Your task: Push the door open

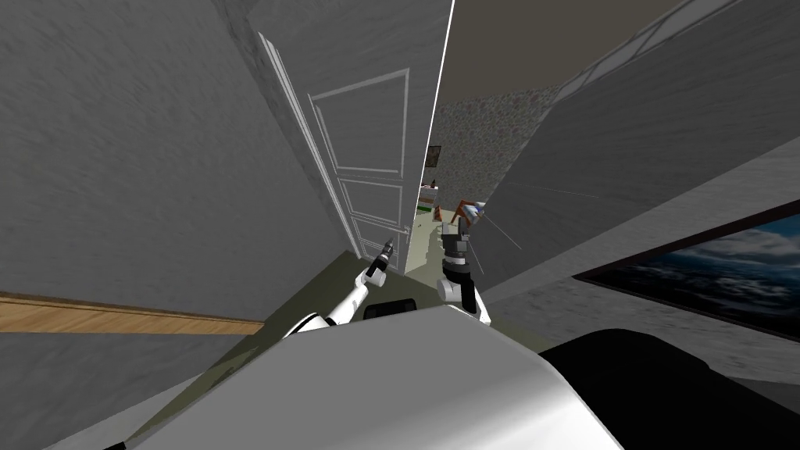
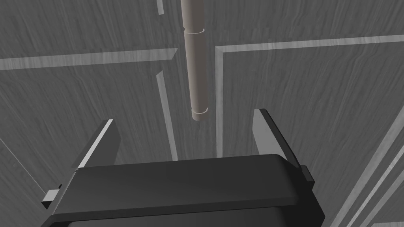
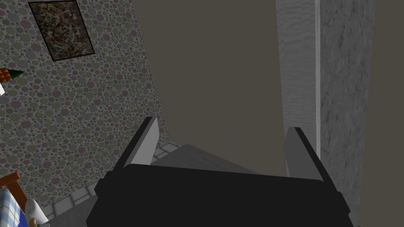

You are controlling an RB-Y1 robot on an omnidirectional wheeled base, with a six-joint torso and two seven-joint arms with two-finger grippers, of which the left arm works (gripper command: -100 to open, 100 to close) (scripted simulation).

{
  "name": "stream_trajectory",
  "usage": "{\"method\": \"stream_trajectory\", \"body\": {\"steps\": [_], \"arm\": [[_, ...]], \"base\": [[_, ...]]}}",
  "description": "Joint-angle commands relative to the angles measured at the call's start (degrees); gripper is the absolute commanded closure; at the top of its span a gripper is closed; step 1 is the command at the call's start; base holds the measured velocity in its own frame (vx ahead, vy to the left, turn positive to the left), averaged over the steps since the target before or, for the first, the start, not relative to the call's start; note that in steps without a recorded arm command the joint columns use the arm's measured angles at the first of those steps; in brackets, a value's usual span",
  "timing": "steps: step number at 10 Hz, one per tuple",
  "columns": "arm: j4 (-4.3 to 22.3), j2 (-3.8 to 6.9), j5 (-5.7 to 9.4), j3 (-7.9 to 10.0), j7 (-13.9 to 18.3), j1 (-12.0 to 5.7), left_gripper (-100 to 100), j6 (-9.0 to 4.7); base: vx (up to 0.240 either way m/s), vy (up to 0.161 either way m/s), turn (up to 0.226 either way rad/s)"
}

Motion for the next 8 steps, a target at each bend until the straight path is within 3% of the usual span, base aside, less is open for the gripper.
{"method": "stream_trajectory", "body": {"steps": [1,2,3,4,6,8], "arm": [[1.79,-0.61,0.36,-0.68,-0.20,-1.06,-100,-0.11],[1.16,-0.19,0.27,-0.42,0.05,-0.84,-100,-0.05],[1.53,1.23,0.25,-0.23,0.07,-1.00,-100,-0.19],[1.69,1.76,0.22,-0.07,0.07,-1.05,-100,-0.26],[1.95,2.16,0.16,0.20,0.07,-1.14,-100,-0.40],[2.32,1.75,0.08,0.57,0.07,-1.26,-100,-0.58]], "base": [[0.045,0.088,-0.076],[0.021,0.042,-0.019],[0.113,-0.041,-0.030],[0.180,-0.068,-0.027],[0.168,-0.106,-0.023],[0.178,-0.094,-0.028]]}}
